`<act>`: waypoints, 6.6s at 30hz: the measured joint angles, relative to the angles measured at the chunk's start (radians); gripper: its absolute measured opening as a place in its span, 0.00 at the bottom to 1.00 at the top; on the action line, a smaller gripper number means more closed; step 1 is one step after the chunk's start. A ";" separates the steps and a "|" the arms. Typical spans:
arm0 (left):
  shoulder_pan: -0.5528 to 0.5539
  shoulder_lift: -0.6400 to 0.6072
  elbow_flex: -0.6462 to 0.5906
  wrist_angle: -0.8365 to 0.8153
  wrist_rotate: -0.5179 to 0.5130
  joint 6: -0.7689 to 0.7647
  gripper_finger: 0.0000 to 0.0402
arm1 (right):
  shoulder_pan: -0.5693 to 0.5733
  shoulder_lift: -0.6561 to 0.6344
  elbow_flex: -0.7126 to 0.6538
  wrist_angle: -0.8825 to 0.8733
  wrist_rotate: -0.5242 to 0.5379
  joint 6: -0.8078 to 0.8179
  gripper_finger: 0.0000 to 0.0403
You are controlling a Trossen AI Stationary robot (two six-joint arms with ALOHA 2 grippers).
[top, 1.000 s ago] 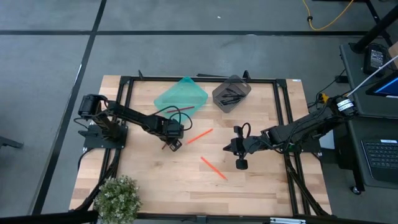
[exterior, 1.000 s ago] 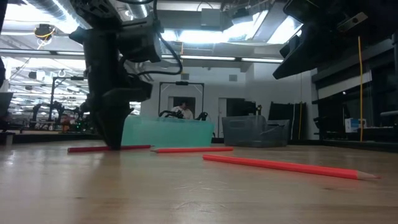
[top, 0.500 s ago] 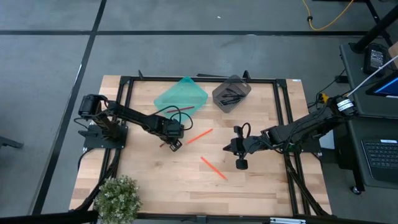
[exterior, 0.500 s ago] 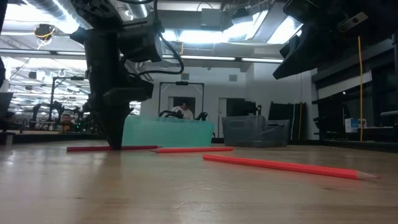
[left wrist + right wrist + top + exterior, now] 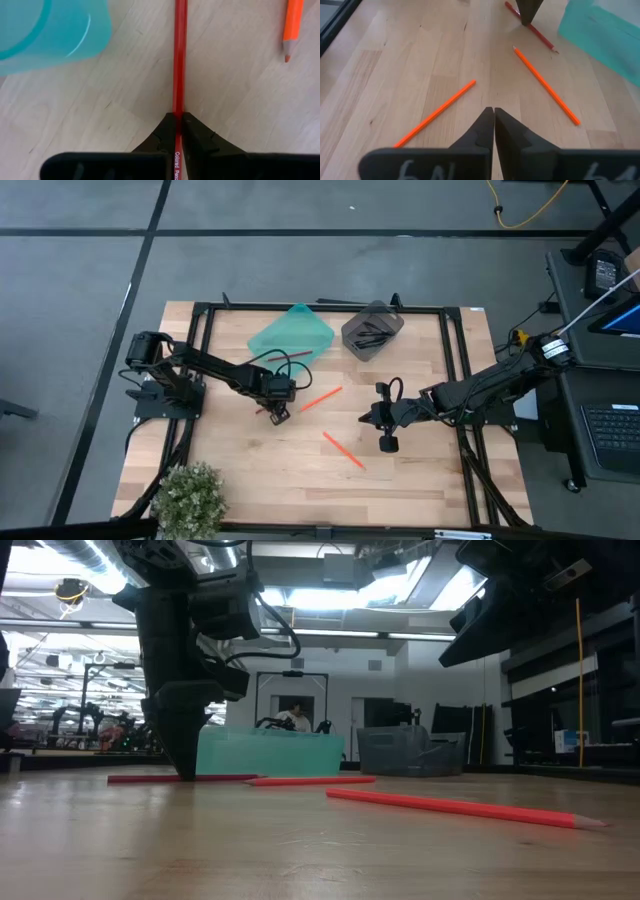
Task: Sort pens & pencils
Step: Put the red pencil into the green bin, then put the top orange pencil into the green bin
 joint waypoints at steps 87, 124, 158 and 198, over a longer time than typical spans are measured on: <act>0.041 -0.554 -0.516 0.991 -0.579 0.390 0.02 | -0.002 0.000 0.001 -0.005 0.001 -0.003 0.04; 0.426 -0.296 -0.076 0.393 -0.018 0.441 0.02 | -0.021 0.000 0.001 -0.009 0.001 -0.027 0.04; 0.506 -0.009 0.237 -0.071 0.104 0.636 0.09 | -0.021 0.000 0.001 -0.016 0.000 -0.024 0.04; 0.197 -0.187 0.283 -0.034 0.211 0.620 0.23 | -0.021 0.000 -0.028 0.064 0.000 -0.023 0.04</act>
